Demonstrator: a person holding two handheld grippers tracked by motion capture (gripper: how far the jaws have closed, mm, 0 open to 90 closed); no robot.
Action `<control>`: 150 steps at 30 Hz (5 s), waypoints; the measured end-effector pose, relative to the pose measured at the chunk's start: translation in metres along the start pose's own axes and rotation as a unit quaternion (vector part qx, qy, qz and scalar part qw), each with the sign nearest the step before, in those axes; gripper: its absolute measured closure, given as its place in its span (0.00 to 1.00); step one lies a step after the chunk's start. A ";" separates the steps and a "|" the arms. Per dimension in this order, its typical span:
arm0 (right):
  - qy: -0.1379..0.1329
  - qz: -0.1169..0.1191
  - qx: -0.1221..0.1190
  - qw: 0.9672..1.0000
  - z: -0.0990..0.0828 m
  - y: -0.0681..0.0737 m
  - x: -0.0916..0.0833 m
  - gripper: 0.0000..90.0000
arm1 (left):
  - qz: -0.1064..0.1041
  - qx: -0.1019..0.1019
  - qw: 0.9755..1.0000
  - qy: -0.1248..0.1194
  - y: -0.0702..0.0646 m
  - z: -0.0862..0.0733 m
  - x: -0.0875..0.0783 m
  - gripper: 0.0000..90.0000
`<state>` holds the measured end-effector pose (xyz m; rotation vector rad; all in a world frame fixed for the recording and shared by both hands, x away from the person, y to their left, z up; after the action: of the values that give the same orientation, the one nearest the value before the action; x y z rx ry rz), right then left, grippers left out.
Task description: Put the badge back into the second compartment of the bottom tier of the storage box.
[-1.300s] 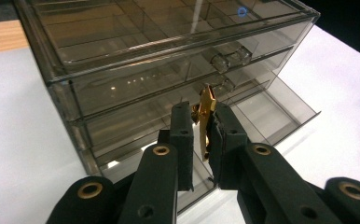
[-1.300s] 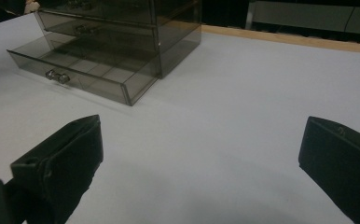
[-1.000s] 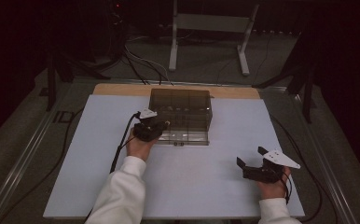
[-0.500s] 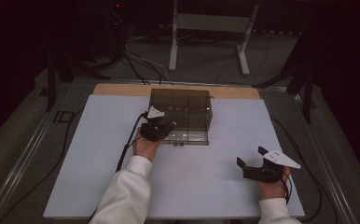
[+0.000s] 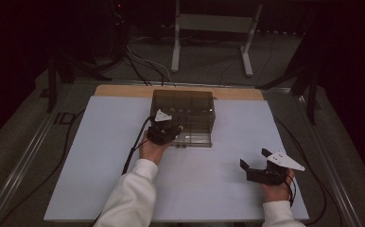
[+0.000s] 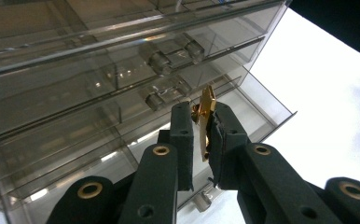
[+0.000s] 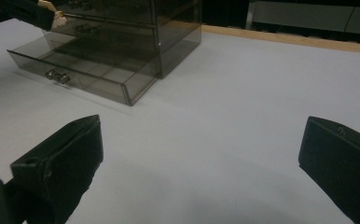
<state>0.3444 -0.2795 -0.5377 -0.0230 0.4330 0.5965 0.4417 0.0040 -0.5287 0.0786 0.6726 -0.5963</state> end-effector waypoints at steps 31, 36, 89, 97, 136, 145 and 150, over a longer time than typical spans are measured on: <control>0.000 0.002 0.000 1.000 0.000 0.001 0.001 0.00 | -0.004 0.007 0.999 0.038 -0.012 -0.018 0.024 0.91; 0.000 0.002 0.000 1.000 0.000 0.001 0.001 0.00 | -0.004 0.007 0.999 0.046 -0.013 -0.021 0.028 0.91; 0.002 0.004 -0.002 1.000 0.000 0.002 0.000 0.00 | 0.053 0.007 0.999 -0.011 0.012 -0.004 -0.002 0.19; 0.002 0.004 -0.003 1.000 0.000 0.003 0.000 0.00 | 0.051 0.003 0.999 -0.019 0.025 -0.002 -0.018 0.01; 0.004 0.018 -0.004 1.000 -0.002 0.012 -0.001 0.00 | 0.107 0.036 0.989 -0.092 0.081 -0.036 -0.113 0.00; 0.004 0.023 -0.006 1.000 -0.002 0.016 -0.001 0.00 | 0.118 0.028 0.986 -0.112 0.099 -0.054 -0.137 0.00; 0.003 0.025 -0.004 1.000 -0.002 0.017 0.000 0.00 | 0.122 0.028 0.985 -0.118 0.103 -0.061 -0.144 0.00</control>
<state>0.3342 -0.2655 -0.5379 -0.0228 0.4387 0.6484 0.3732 0.1766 -0.5014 0.1389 0.4077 -0.3800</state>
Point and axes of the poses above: each handheld gripper's, and its own axes: x roughly forward along the jaws, z roughly out of its top, y roughly to its left, the point moved 9 cm from there along x, roughly forward along the jaws, and after that the axes turned 8 degrees about z, right-handed, at the moved point
